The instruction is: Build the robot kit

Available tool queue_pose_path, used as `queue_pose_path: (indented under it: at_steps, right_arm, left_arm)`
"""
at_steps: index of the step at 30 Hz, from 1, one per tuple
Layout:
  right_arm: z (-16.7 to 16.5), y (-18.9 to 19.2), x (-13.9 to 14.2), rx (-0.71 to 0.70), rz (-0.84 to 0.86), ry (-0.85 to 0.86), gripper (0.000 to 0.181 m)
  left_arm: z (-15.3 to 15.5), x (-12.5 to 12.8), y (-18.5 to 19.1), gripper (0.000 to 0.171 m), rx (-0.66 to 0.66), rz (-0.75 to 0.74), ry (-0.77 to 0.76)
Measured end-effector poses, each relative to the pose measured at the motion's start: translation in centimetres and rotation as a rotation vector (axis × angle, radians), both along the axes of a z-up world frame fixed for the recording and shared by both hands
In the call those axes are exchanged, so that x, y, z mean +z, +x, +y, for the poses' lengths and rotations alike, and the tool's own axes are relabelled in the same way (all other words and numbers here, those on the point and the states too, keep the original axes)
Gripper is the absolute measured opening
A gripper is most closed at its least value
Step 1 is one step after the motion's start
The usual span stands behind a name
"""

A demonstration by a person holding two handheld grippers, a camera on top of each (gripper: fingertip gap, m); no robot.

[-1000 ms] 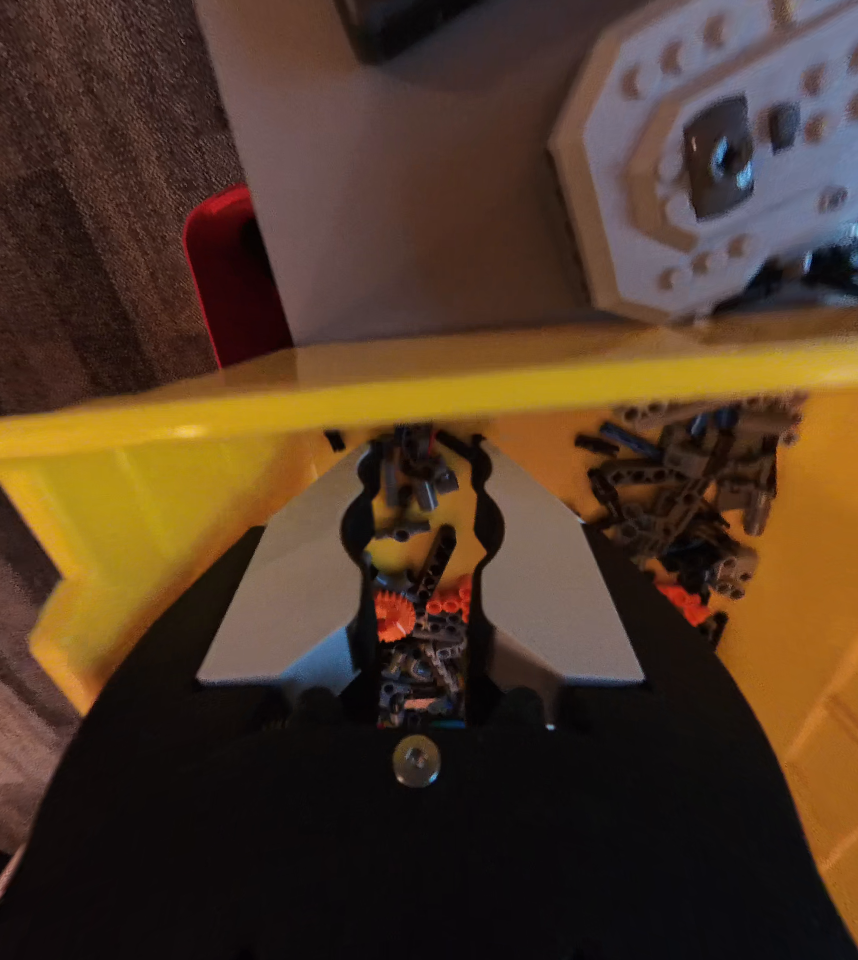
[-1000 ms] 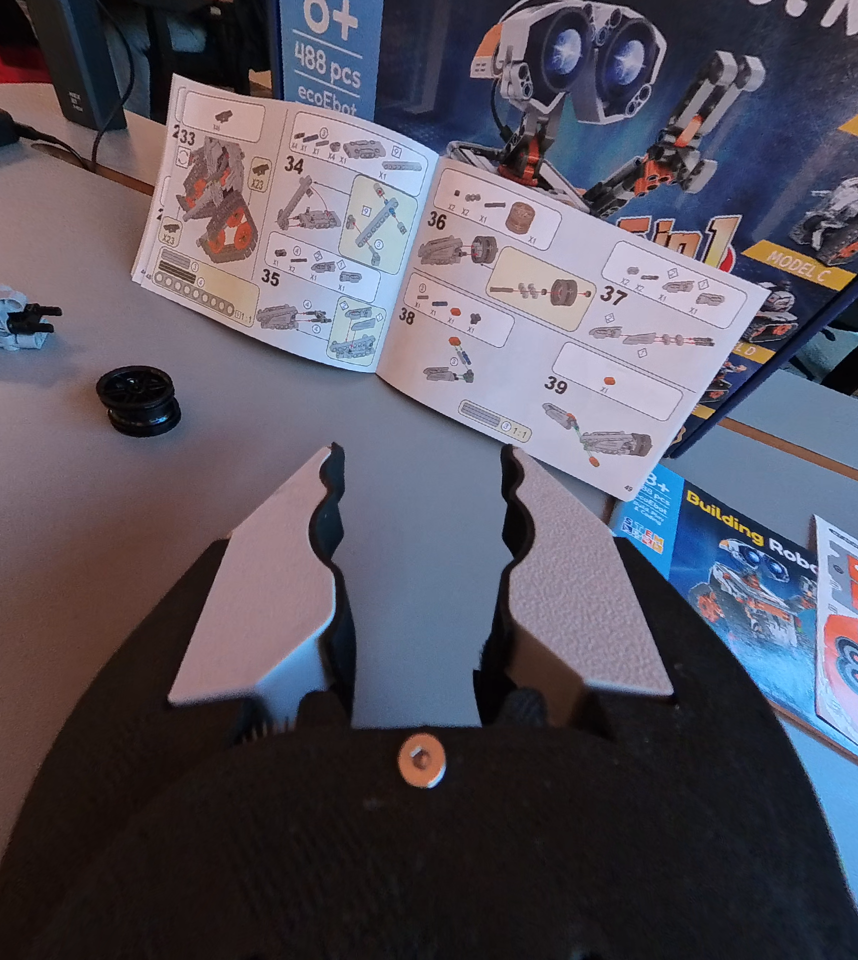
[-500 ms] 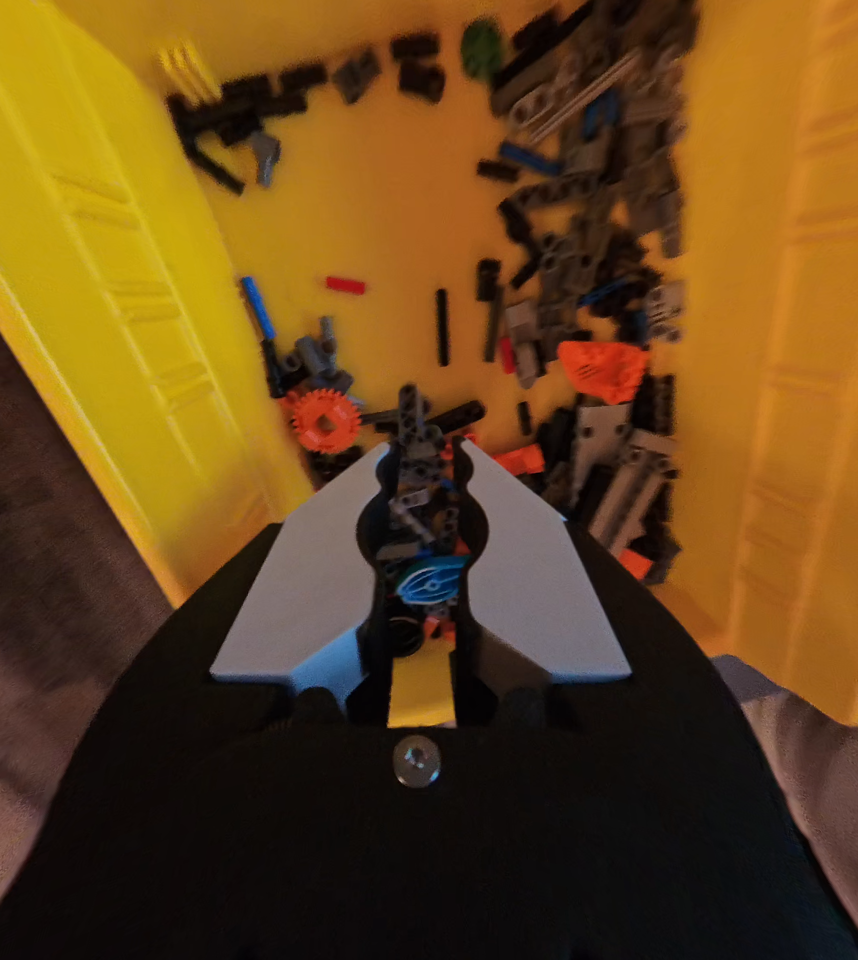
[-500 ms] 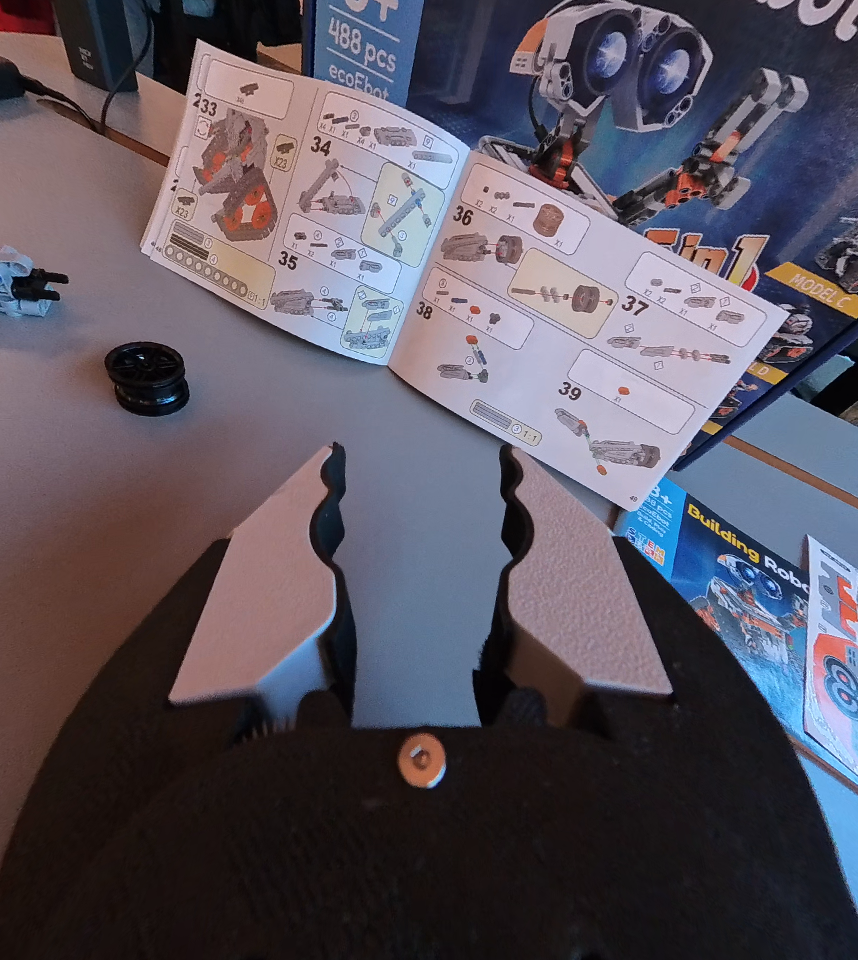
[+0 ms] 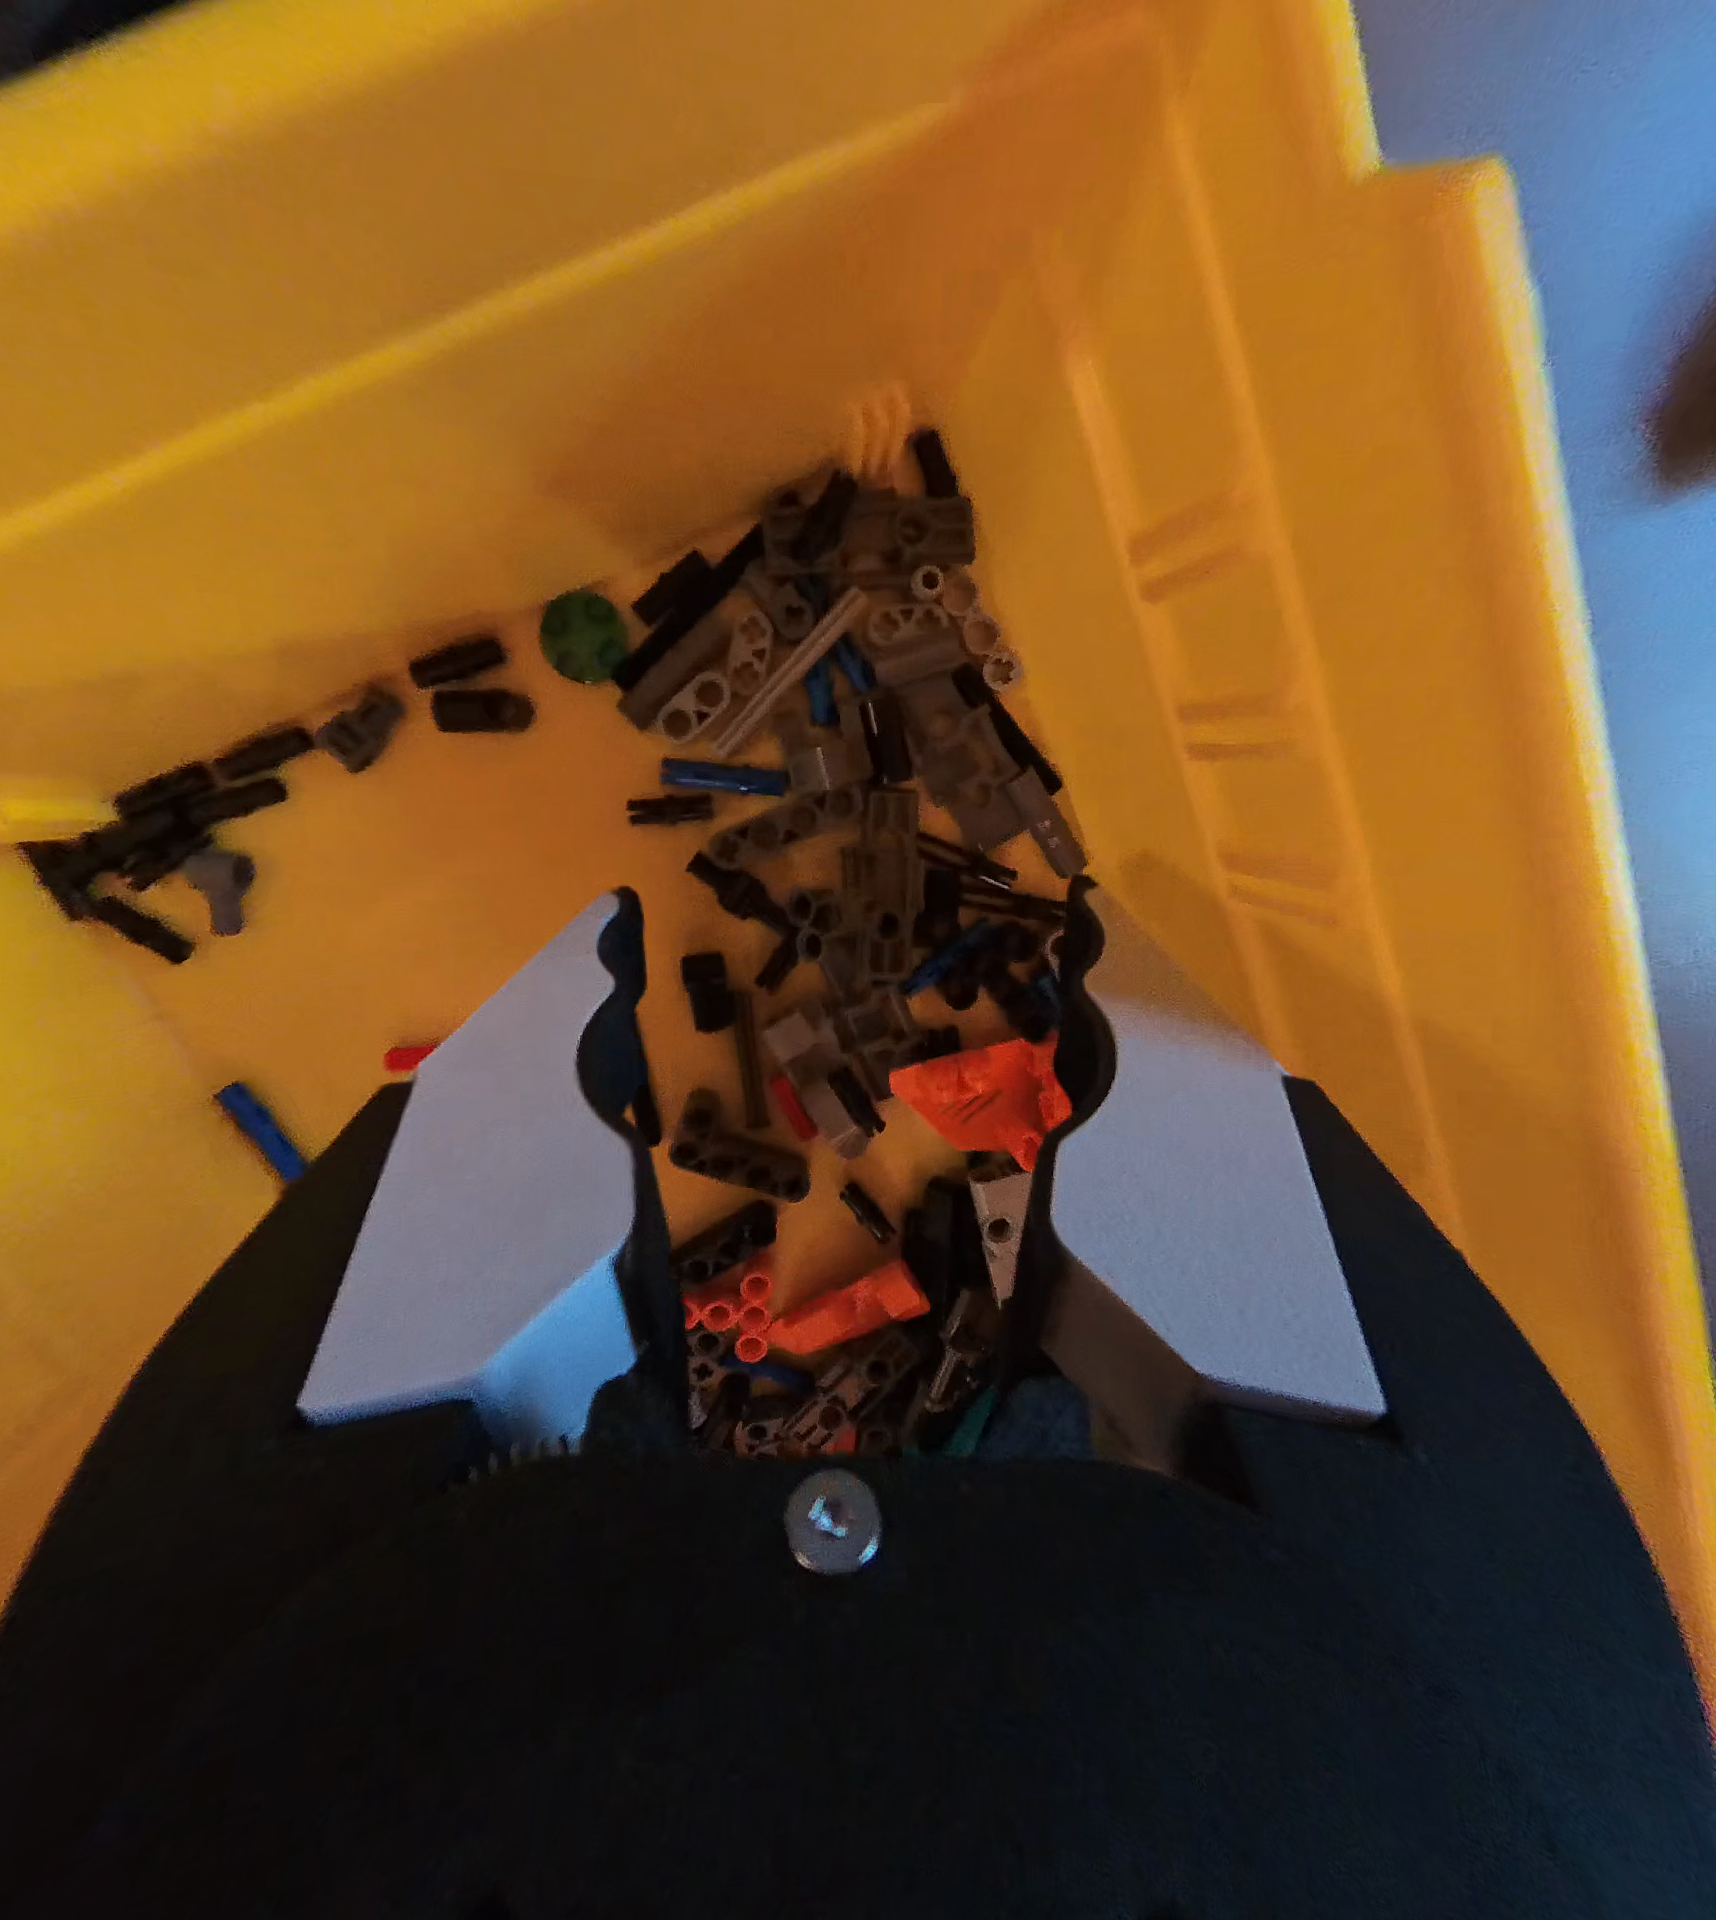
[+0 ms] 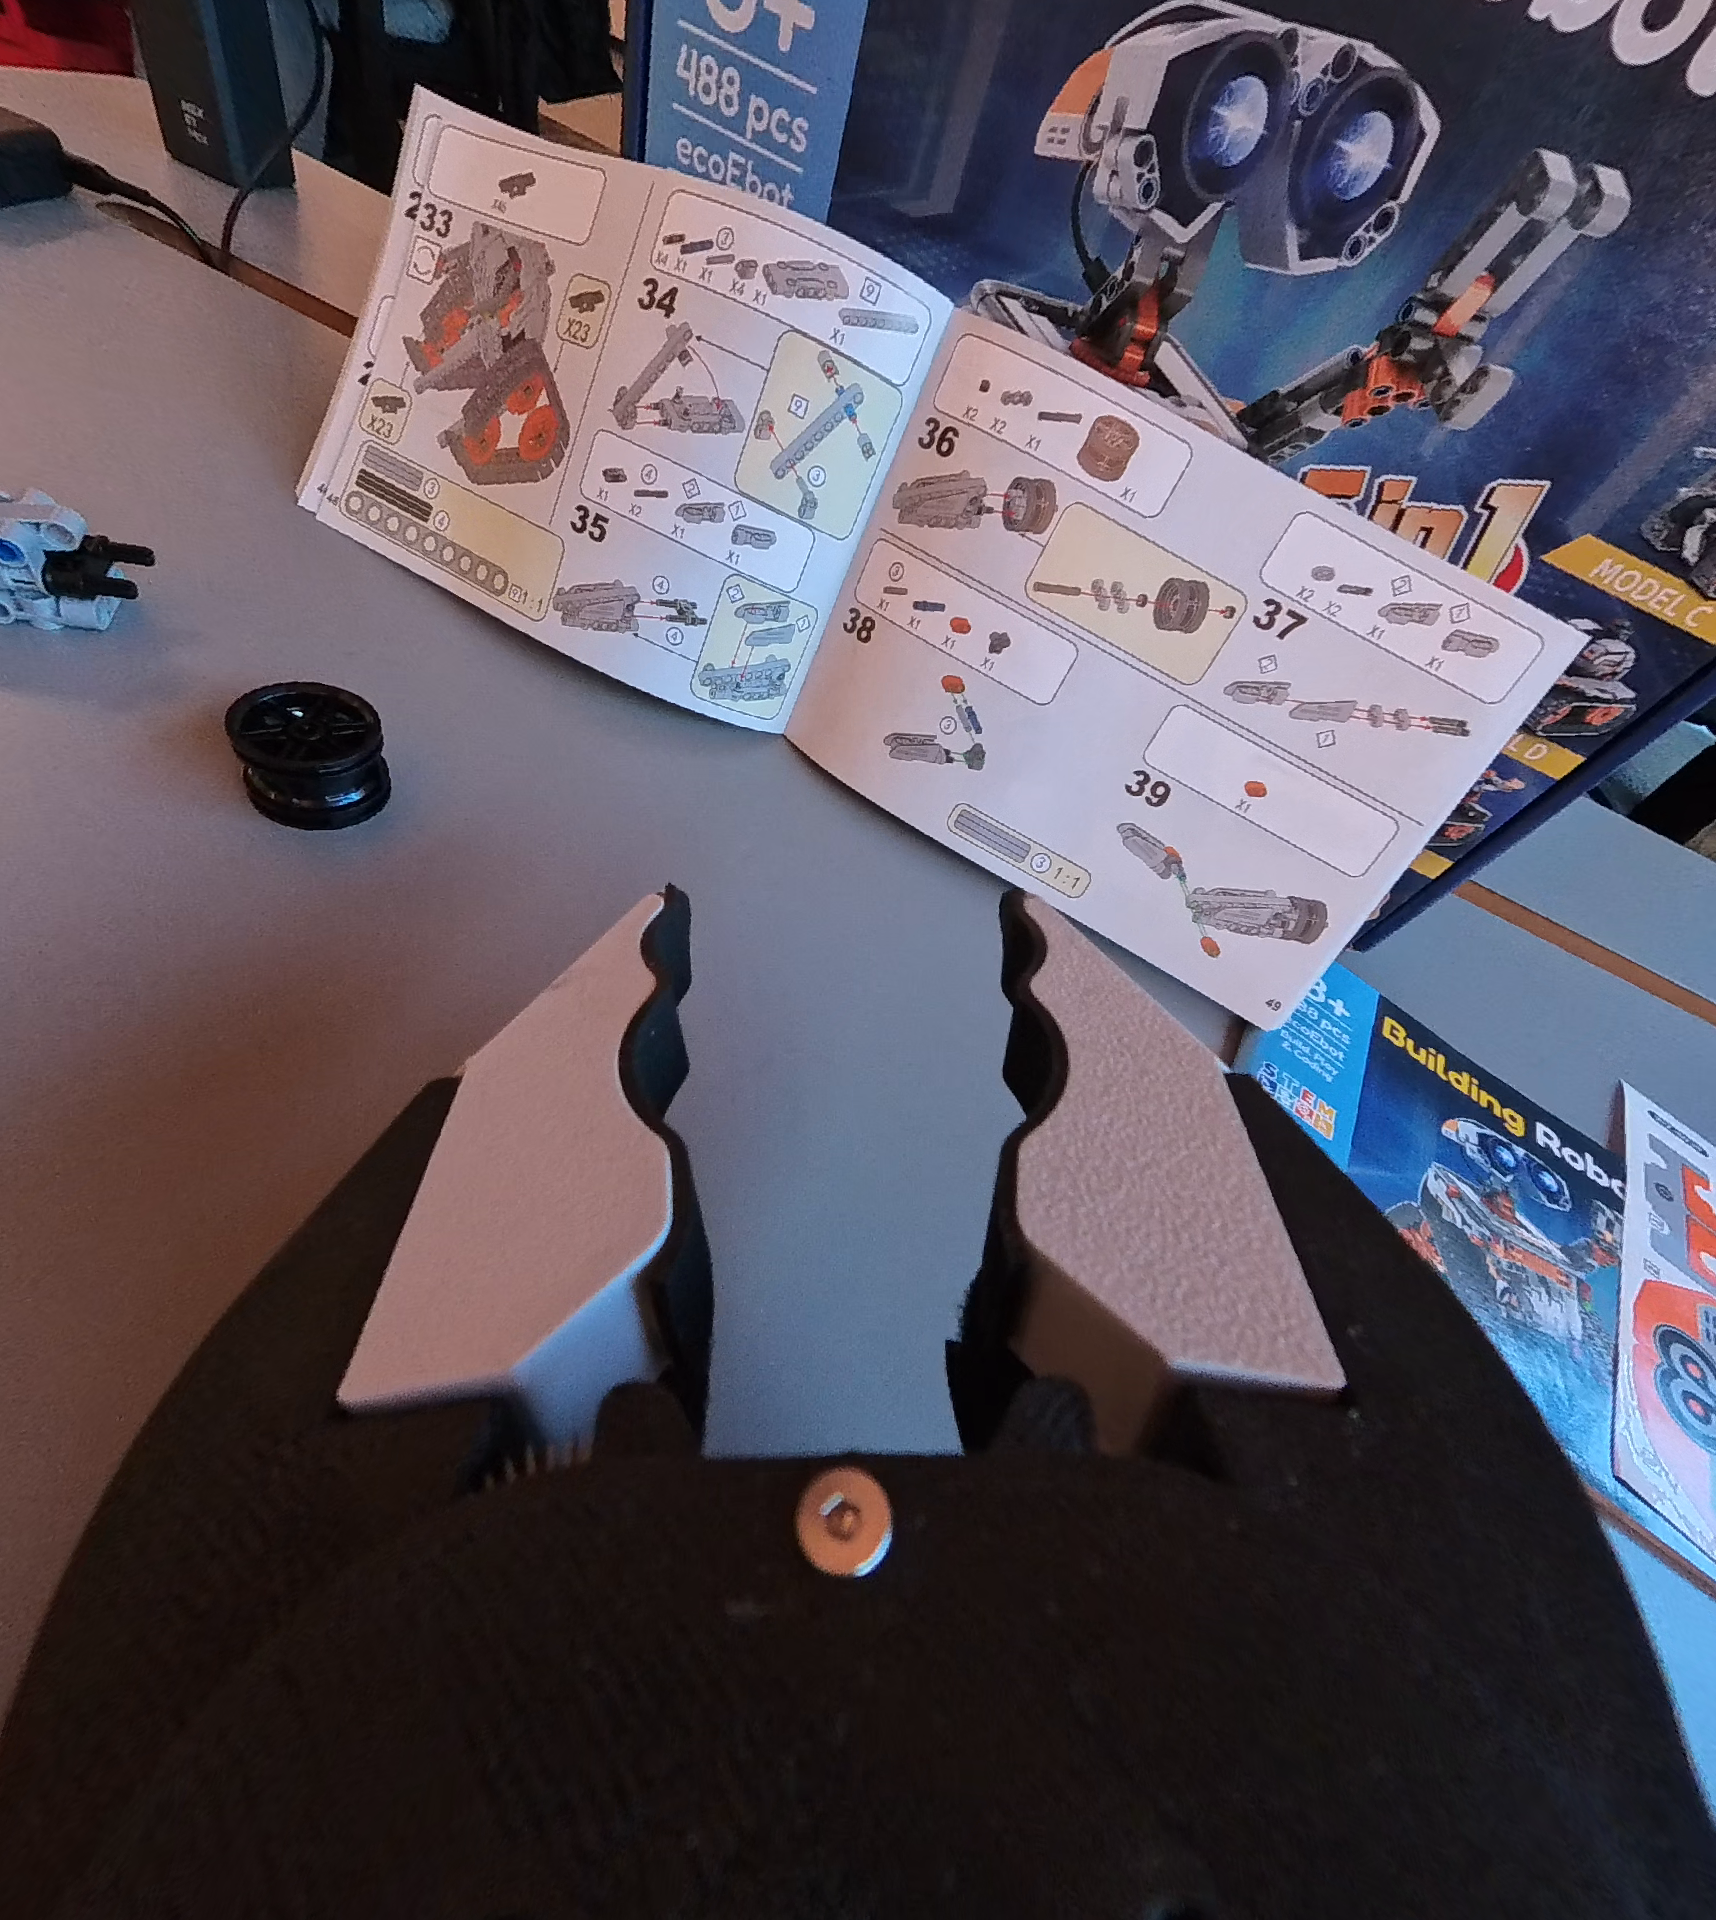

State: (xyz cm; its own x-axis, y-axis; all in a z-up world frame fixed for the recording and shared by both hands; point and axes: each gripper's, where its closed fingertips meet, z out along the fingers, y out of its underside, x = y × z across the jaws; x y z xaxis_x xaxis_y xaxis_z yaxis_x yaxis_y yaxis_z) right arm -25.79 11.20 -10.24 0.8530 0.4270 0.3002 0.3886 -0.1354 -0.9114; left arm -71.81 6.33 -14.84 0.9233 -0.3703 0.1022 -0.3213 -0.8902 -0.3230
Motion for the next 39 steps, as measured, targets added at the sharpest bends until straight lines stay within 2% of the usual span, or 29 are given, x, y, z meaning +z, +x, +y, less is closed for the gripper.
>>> queue_pose_path:
  at_steps: [1,4,5,9,13,17,21,26,30,34,37,39]
  right_arm:
    - [0.0,0.0,0.0,0.001,0.000,0.001,0.060]
    - [0.0,-0.1,0.0,0.002,-0.005,0.000,0.060]
    - [0.0,-0.1,-0.1,0.003,-0.008,0.000,0.060]
    - [-0.1,-0.3,-0.1,0.011,-0.029,0.005,0.060]
    - [-0.2,-0.6,-0.3,0.023,-0.058,0.009,0.060]
    - [-0.2,-0.7,-0.4,0.028,-0.072,0.008,0.060]
    - [-0.2,-0.7,-0.4,0.030,-0.062,0.005,0.060]
    - [-0.3,-0.7,-0.4,0.032,-0.066,0.008,0.060]
    - [-0.3,-0.8,-0.5,0.035,-0.074,0.007,0.060]
    - [-0.4,-0.9,-0.5,0.041,-0.080,0.012,0.060]
    - [-0.4,-0.9,-0.4,0.040,-0.082,0.014,0.060]
    - [-0.4,-0.9,-0.4,0.040,-0.082,0.016,0.060]
  left_arm:
    - [0.0,-0.6,-0.1,0.074,-0.011,0.035,-0.015]
    - [-0.3,-1.3,-1.7,0.025,-0.047,0.168,-0.017]
    - [-0.7,-1.4,-2.4,0.014,-0.041,0.197,-0.032]
    - [-3.3,-1.2,-4.9,0.014,0.028,0.196,-0.093]
    - [-4.5,0.6,-8.2,0.014,0.133,0.174,-0.013]
    - [-5.0,2.7,-9.4,0.014,0.204,0.087,0.058]
    - [-6.3,2.9,-9.0,0.048,0.212,0.025,0.025]
    - [-8.3,2.6,-6.6,0.059,0.099,-0.053,-0.002]
    - [-10.9,1.7,-2.9,0.080,-0.065,-0.141,-0.012]
    - [-13.1,-0.3,-1.4,0.111,-0.191,-0.022,-0.006]
    - [-13.5,-1.3,-1.2,0.123,-0.205,0.047,-0.023]
    - [-13.4,-1.4,-1.3,0.123,-0.189,0.073,-0.045]
